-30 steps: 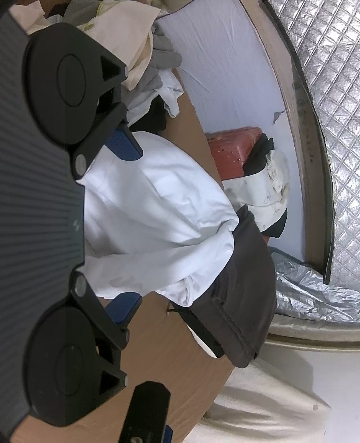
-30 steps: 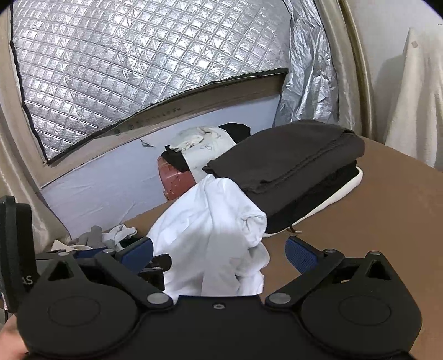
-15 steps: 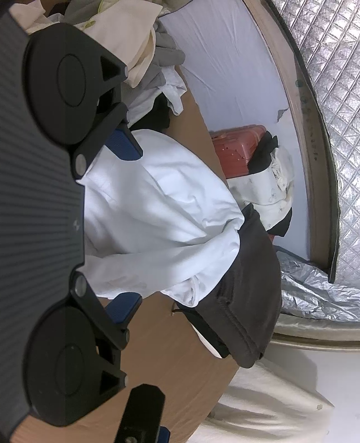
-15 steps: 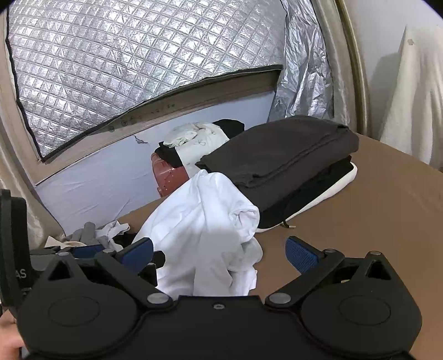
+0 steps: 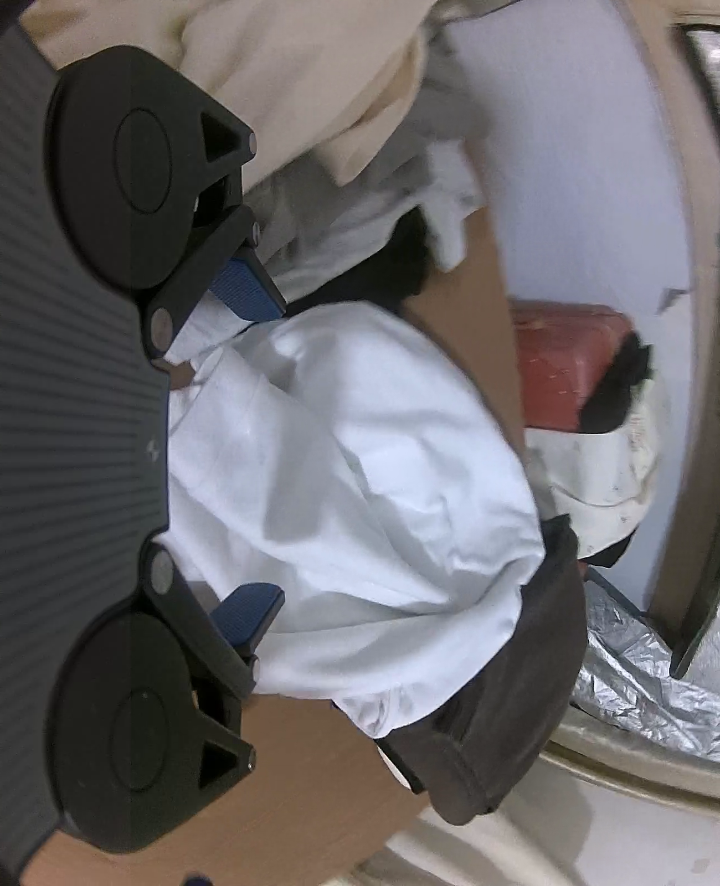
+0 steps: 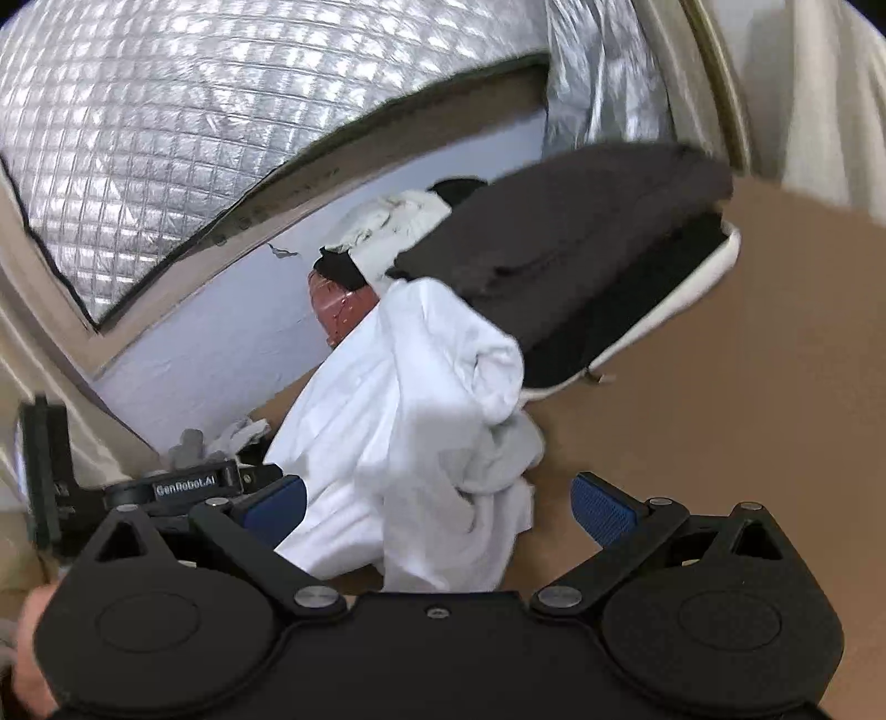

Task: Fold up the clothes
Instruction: 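Close both grippers on the white shirt and lift it off the pile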

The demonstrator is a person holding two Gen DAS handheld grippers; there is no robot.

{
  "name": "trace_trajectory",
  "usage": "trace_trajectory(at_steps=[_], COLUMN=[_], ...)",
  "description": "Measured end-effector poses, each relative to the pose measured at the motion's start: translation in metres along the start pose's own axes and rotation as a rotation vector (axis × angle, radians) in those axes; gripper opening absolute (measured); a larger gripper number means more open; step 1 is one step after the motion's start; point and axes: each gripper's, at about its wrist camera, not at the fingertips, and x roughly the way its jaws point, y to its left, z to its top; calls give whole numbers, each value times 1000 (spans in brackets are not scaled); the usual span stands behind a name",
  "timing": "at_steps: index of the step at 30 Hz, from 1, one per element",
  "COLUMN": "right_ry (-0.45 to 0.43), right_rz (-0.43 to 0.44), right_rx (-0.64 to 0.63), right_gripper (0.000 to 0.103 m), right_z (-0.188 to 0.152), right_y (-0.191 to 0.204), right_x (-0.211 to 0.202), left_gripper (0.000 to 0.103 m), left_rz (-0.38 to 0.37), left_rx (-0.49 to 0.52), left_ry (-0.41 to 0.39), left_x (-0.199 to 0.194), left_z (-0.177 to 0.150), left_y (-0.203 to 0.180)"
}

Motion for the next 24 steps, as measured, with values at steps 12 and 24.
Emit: trace_trajectory(at_steps=[12, 24], right_ry=[91, 227], right_rz=[173, 269], right_rx=[-73, 39], right_gripper=[103, 73], right_z=[31, 9], right_y=[-16, -43], right_x=[120, 230], left_gripper=[73, 50], left_rz=[-160, -258], left_rx=[4, -139], left_ry=[-24, 101], left_x=[54, 124], left_z=[12, -5], left_y=[12, 21])
